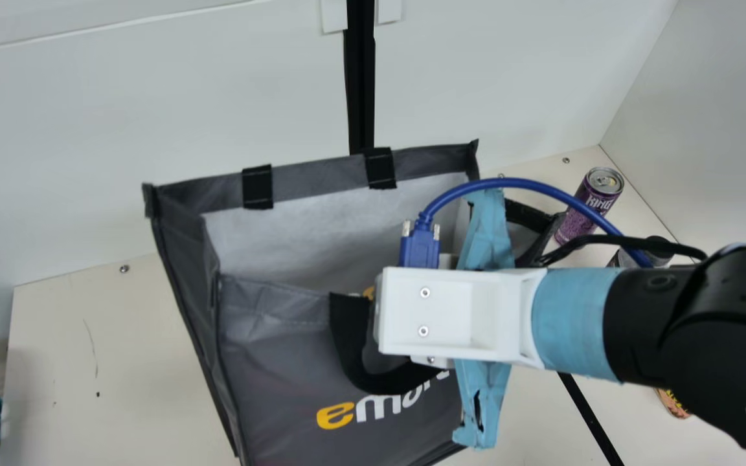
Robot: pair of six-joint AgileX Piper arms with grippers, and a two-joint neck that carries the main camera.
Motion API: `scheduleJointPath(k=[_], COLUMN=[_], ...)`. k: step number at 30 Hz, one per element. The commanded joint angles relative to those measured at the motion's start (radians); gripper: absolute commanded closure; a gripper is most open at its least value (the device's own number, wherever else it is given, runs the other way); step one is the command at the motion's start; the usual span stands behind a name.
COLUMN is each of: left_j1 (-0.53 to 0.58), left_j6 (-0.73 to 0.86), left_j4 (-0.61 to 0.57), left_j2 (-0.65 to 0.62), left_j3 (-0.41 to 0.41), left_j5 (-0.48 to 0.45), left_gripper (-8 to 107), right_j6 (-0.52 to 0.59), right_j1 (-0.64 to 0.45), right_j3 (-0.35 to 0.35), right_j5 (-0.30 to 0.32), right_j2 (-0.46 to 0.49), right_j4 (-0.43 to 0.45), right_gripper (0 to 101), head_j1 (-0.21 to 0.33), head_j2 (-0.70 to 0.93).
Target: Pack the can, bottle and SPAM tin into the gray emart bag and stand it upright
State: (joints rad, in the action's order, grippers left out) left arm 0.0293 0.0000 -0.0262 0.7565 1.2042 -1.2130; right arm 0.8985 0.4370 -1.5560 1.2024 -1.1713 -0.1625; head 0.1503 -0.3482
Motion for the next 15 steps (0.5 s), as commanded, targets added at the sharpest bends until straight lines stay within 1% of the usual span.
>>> scheduleJointPath(k=[1,7,15], left_j1=[0.0,0.0,0.0], left_j6=[0.0,0.0,0.0], left_j4=[0.0,0.0,0.0], left_j2=[0.0,0.0,0.0], left_j3=[0.0,0.0,0.0], left_j5=[0.0,0.0,0.0], left_gripper=[9,9,9], right_j6=[-0.012,-0.048,-0.076], right_j1=[0.012,0.052,0.082], right_j3=[0.009,0.024,0.009], right_j5=[-0.003,-0.003,0.018], right_j2=[0.004,0.021,0.042], right_j4=[0.009,0.035,0.059], right_gripper=[85,65,38], head_j1=[0.024,0.024,0.024], head_j2=[-0.001,-0.001,-0.001])
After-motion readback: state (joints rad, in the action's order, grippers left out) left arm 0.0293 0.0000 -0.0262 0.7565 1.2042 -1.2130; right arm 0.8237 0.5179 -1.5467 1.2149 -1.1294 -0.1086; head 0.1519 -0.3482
